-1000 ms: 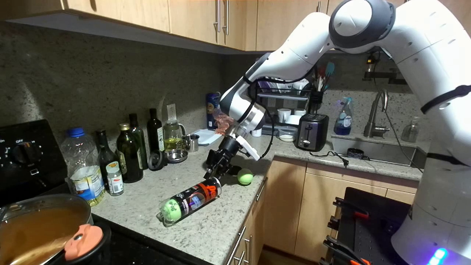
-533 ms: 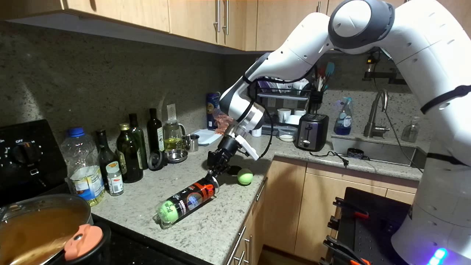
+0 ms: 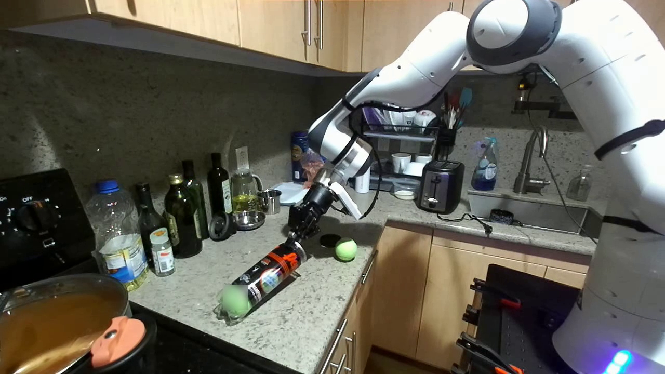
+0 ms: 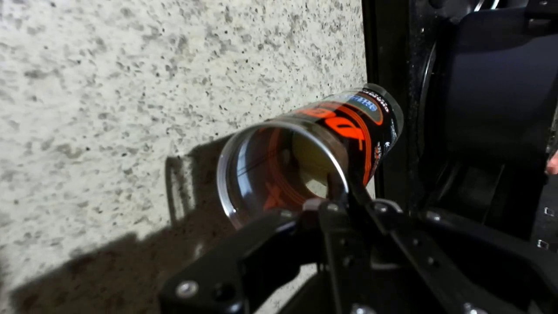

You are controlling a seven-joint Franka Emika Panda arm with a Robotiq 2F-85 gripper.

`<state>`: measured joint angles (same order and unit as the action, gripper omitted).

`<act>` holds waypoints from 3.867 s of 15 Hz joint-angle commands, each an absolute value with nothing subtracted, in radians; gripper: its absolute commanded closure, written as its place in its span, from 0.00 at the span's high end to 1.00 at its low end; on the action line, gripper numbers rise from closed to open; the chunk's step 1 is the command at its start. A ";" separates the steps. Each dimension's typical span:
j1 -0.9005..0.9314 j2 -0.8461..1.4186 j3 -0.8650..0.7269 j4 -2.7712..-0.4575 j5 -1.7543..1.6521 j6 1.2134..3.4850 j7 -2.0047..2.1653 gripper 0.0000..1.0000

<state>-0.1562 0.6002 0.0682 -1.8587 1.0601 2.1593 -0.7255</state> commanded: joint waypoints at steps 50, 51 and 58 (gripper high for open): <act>0.194 0.531 0.014 -1.531 -0.153 1.999 0.299 0.01; 0.196 0.540 0.013 -1.516 -0.156 1.989 0.298 0.01; 0.190 0.560 0.015 -1.473 -0.146 1.952 0.287 0.05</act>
